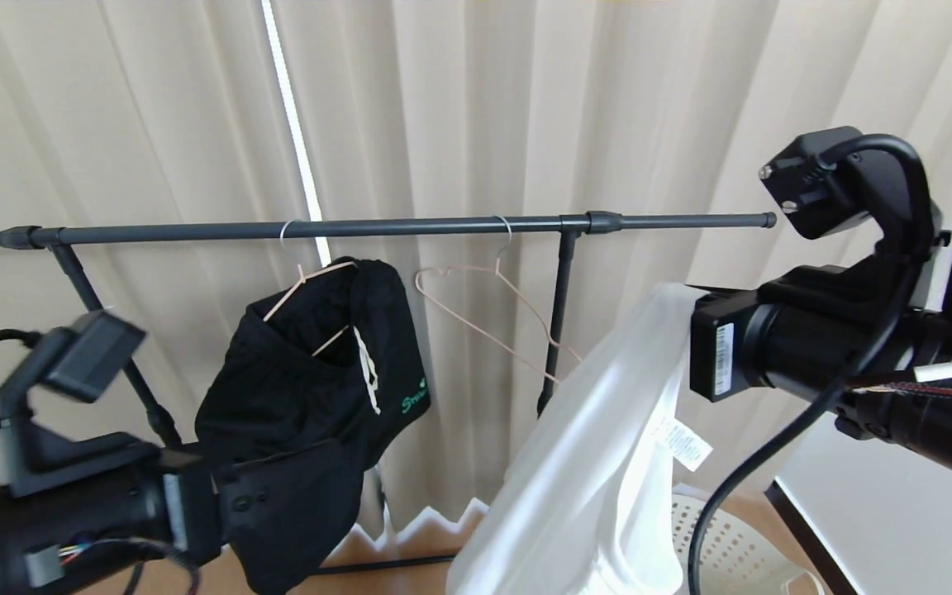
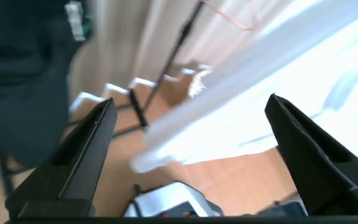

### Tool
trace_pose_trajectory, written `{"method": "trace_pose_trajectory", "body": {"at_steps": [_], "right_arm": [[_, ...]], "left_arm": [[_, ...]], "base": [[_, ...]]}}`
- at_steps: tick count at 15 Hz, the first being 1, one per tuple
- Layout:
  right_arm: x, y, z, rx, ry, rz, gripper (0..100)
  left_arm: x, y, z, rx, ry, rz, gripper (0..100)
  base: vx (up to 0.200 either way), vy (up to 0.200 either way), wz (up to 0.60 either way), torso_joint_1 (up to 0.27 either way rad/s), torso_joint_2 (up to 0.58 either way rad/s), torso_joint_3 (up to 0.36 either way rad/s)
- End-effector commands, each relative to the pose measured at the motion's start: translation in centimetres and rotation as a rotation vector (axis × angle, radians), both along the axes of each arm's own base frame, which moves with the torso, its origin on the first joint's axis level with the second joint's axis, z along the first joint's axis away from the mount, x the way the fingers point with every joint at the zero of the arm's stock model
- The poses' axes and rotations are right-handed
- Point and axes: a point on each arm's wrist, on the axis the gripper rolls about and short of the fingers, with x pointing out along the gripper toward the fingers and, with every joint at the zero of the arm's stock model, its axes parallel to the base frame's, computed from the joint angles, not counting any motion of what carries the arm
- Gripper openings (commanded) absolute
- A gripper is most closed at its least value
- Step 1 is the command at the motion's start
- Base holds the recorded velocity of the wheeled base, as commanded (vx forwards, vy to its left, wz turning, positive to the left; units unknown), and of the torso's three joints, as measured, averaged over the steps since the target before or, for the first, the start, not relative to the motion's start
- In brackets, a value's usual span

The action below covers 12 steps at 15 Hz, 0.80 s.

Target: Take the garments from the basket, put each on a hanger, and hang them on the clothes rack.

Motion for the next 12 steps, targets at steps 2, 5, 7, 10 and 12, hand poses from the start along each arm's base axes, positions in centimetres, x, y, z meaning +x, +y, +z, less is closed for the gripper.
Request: {"method": "trace_pose_trajectory", "body": {"at_steps": [2,5,7,10,12], "right_arm": [[3.3,3.6,-2.4,0.015,0.022,0.002,0],[5.8,5.5,-2.9,0.05,-0.001,-0.021,0],[6.4,6.0,-3.0,0.085,0.009,-0.034,0],[6.5,6.3,-3.0,0.104,0.008,-0.061,0],[6.4,6.6,-3.1,0.107,0.003,-0.062,0]], "left_arm": [[5.7,-6.4,-4.0,0.04,0.086,-0.087,100],[5.7,-8.3,-4.9,0.03,0.076,-0.141,100],[5.2,-9.0,-5.1,0.031,0.086,-0.168,100],[4.6,-10.1,-6.4,0.051,0.106,-0.213,100],[4.3,-10.2,-6.7,0.036,0.087,-0.225,100]], "base": [[0.0,0.0,0.0,0.0,0.0,0.0],[0.0,0.0,0.0,0.0,0.0,0.0],[0.0,0.0,0.0,0.0,0.0,0.0],[0.0,0.0,0.0,0.0,0.0,0.0],[0.0,0.0,0.0,0.0,0.0,0.0]]}}
